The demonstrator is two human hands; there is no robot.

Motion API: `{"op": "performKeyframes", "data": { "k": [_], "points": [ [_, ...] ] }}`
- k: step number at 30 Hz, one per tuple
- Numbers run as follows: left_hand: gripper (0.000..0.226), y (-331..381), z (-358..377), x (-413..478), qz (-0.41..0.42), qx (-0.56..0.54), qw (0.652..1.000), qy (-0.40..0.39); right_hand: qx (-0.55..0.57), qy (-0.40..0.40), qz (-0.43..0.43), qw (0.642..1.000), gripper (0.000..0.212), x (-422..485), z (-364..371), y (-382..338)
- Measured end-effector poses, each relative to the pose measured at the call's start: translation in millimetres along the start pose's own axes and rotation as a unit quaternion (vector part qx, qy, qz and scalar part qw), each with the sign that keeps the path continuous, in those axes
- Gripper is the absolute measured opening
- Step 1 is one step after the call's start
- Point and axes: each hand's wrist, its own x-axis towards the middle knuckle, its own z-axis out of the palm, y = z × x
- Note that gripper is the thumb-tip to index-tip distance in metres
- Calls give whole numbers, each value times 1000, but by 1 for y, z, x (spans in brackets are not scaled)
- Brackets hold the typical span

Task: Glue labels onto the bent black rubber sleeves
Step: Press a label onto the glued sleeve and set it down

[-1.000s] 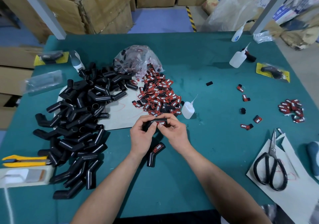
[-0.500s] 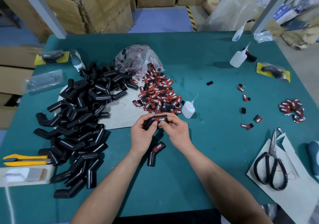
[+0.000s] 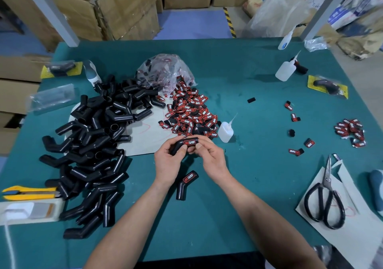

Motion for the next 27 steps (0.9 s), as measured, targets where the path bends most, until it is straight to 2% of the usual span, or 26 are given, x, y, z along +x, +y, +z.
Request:
{"op": "performKeyframes", "data": {
  "k": [2, 6, 11, 18, 23, 27],
  "points": [
    [37, 0, 0, 1, 2, 6, 1000, 2, 25, 3, 12, 1000, 35, 0, 0, 0],
    [38, 0, 1, 0, 1, 7, 1000, 1, 31, 20, 8, 999, 23, 0, 1, 1],
    [34, 4, 3, -3, 13, 1, 1000, -1, 18, 28, -13, 999, 36, -1, 2, 0],
    [31, 5, 2, -6, 18, -10, 1000, -13, 7, 25, -23, 999, 22, 0, 0, 2],
    [29, 6, 2, -7, 13, -3, 1000, -8, 6, 23, -27, 999, 29, -2, -1, -1],
    [33, 4, 2, -3, 16, 10, 1000, -7, 18, 18, -23, 999, 26, -1, -2, -2]
  ]
}}
